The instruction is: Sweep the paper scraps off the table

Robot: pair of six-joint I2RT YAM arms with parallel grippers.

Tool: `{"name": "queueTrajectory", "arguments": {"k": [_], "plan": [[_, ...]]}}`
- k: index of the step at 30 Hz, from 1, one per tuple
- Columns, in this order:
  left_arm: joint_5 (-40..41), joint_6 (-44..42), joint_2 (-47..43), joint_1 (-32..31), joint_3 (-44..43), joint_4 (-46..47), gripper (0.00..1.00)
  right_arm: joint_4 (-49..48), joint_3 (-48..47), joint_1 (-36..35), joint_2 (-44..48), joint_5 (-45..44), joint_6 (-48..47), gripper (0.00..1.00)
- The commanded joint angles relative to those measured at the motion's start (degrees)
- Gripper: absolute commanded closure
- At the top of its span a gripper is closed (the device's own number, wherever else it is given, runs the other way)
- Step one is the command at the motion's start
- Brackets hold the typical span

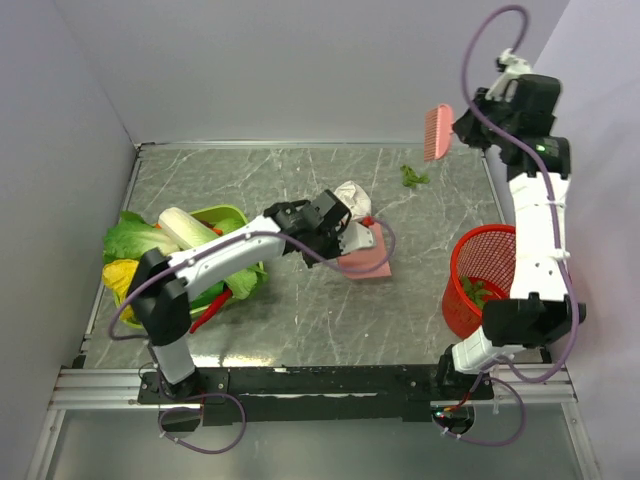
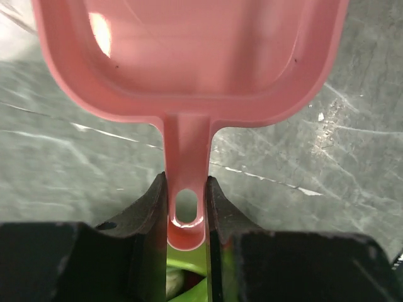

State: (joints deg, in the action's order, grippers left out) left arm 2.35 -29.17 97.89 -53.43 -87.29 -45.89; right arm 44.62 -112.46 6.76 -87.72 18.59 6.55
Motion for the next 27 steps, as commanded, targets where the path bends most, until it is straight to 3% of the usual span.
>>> {"name": "queueTrajectory", "arguments": {"k": [1,10,17,21,27], "plan": [[-9.99,4.13,7.03,5.09,-5.7,-3.06,0.99,-1.91,-2.76,-5.17,-3.85,-10.49,-10.67,1.0],[-16.85,1.3,9.87,8.34,2.64,3.7,0.99,-4.01,1.11,-10.28,-8.95,-21.74,-19.63,1.0],[-20.26,-0.27,9.87,11.59,5.54,7.39,0.67,-6.21,0.49,-10.37,-15.54,-22.81,-28.15,1.0],[-22.65,-0.89,5.23,12.38,14.48,17.99,0.57,-10.42,2.59,-10.37,-17.04,-21.49,-32.29,1.0],[-25.2,-2.21,3.72,14.76,19.25,22.68,0.46,-24.66,12.52,-11.51,-15.37,-22.28,-42.65,1.0]]}}
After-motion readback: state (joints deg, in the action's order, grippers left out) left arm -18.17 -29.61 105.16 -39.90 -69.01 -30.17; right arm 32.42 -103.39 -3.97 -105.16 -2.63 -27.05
